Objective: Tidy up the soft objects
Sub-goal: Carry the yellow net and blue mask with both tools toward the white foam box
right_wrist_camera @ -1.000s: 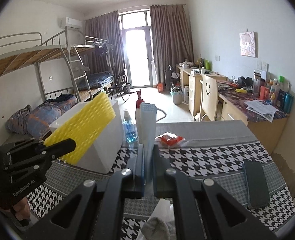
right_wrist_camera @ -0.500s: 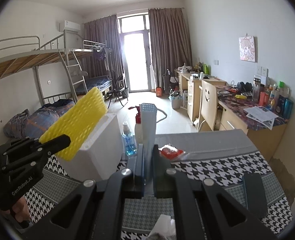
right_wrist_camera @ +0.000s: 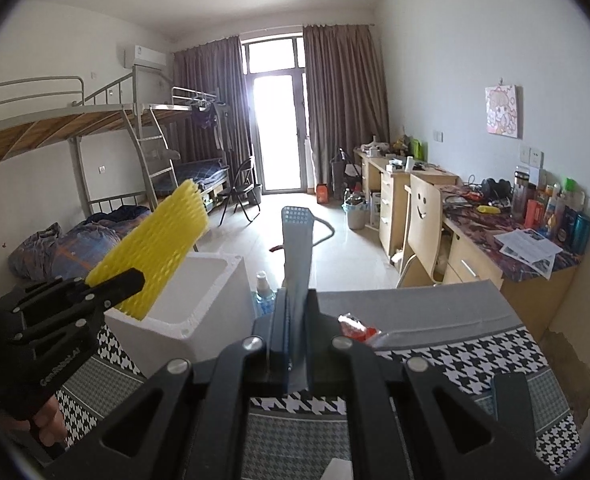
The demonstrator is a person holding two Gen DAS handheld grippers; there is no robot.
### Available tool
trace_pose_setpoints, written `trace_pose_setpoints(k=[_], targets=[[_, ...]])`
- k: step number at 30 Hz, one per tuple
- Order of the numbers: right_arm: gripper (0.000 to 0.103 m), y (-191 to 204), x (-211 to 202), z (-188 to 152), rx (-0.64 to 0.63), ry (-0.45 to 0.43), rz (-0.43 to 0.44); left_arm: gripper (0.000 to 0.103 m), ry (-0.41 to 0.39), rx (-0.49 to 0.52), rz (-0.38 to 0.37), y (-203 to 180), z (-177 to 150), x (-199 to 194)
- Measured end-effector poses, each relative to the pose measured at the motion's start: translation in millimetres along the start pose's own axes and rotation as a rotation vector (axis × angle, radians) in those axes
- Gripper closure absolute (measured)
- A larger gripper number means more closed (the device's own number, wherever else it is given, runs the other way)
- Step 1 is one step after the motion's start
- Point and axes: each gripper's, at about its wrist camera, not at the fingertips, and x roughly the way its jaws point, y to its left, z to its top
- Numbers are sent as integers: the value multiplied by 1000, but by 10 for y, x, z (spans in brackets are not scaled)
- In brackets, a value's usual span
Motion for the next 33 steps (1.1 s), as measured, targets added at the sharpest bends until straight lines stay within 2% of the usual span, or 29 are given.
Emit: trace_pose_setpoints(k=[16, 27, 33], targets=[[95, 251, 294, 221, -45, 15, 54, 92, 11, -48, 131, 283, 54, 107], [95, 451, 453, 348, -62, 27, 115, 92, 43, -75, 180, 485, 37, 240], [95, 514, 550, 423, -54, 33, 131, 92, 63, -78, 174, 509, 25, 320]])
